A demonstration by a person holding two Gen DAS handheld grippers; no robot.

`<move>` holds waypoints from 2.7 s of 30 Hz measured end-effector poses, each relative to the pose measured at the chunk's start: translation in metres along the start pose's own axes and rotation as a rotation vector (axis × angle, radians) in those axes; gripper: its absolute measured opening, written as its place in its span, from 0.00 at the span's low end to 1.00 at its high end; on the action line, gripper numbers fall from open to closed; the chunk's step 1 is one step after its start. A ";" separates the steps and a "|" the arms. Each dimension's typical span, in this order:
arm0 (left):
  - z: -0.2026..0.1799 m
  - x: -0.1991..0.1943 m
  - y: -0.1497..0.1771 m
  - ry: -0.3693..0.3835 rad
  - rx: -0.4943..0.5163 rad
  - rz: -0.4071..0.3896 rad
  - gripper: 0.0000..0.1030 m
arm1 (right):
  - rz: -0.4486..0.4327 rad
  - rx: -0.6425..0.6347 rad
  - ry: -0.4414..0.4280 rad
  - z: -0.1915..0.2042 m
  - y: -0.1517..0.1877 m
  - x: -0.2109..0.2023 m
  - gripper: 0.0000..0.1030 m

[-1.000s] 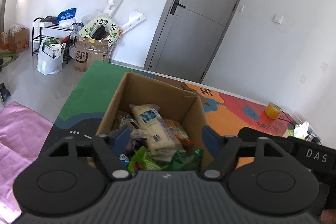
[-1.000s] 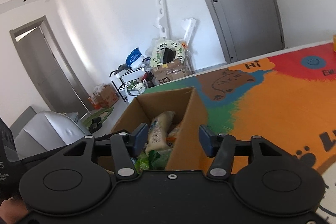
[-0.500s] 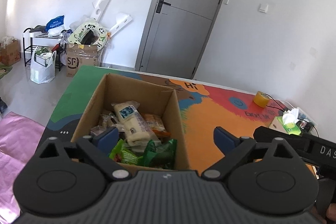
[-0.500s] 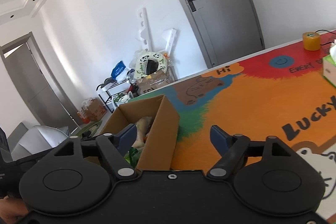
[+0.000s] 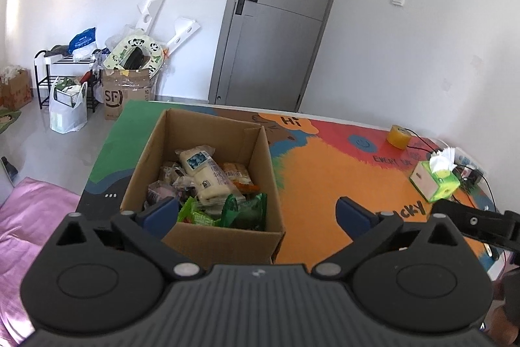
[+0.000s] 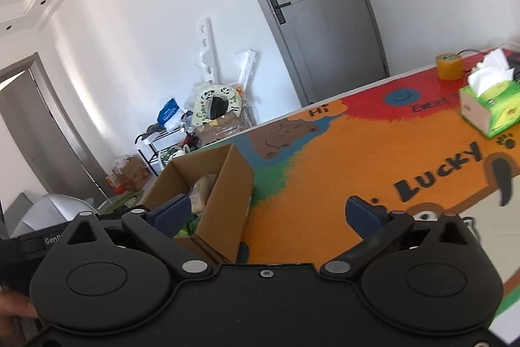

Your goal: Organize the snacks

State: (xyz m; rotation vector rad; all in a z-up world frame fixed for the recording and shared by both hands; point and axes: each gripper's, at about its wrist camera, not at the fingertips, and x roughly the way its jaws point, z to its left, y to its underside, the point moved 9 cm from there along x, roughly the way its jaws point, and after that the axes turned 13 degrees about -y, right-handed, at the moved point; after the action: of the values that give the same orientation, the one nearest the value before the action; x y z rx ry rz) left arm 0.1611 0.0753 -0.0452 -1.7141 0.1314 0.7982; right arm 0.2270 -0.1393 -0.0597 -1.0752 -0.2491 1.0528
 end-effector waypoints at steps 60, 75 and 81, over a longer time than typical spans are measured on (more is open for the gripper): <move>0.003 -0.047 0.012 -0.007 0.151 -0.020 1.00 | 0.061 -0.068 0.020 0.020 0.018 -0.044 1.00; 0.004 -0.047 0.013 -0.009 0.148 -0.017 1.00 | 0.072 -0.079 0.016 0.023 0.020 -0.042 1.00; 0.004 -0.048 0.013 -0.006 0.141 -0.010 1.00 | 0.078 -0.083 0.014 0.024 0.021 -0.040 1.00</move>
State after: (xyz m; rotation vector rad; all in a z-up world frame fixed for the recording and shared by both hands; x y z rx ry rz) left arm 0.1165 0.0599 -0.0291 -1.5777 0.1713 0.7689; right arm 0.1792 -0.1554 -0.0531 -1.1748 -0.2431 1.1125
